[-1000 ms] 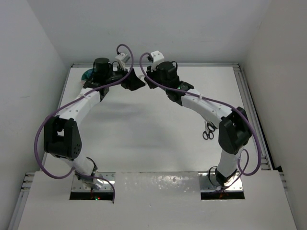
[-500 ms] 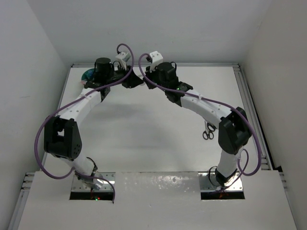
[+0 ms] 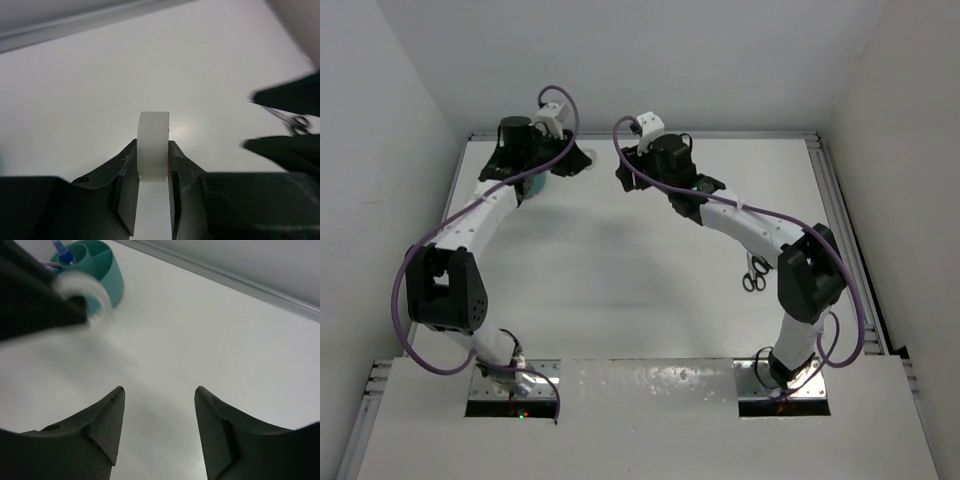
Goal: Sort the stationery into containers
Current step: Place the stationery in the storage box.
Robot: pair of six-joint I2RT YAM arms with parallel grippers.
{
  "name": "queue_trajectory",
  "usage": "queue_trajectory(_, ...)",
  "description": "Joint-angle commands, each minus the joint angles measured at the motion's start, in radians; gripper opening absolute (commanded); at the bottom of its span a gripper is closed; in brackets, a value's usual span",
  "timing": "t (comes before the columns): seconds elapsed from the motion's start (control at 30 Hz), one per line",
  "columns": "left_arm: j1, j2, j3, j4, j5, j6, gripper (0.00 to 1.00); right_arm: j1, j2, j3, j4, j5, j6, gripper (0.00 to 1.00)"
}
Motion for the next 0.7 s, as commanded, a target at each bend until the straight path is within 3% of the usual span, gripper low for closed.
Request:
queue_trajectory(0.0, 0.092, -0.017, 0.098, -0.051, -0.243, 0.100, 0.00, -0.032, -0.076, -0.048, 0.003, 0.026, 0.017, 0.58)
queue_trajectory(0.2, 0.136, 0.092, 0.177, 0.039, -0.452, 0.205, 0.00, -0.069, -0.085, -0.081, 0.002, 0.033, 0.043, 0.59)
queue_trajectory(0.5, 0.123, 0.375, 0.390, 0.000, -0.667, 0.137, 0.00, -0.077, -0.062, -0.078, -0.050, 0.060, 0.025, 0.59)
queue_trajectory(0.67, 0.110, 0.409, 0.375, 0.018, -0.762, 0.105, 0.00, -0.086, -0.068, -0.095, -0.052, 0.069, 0.031, 0.59)
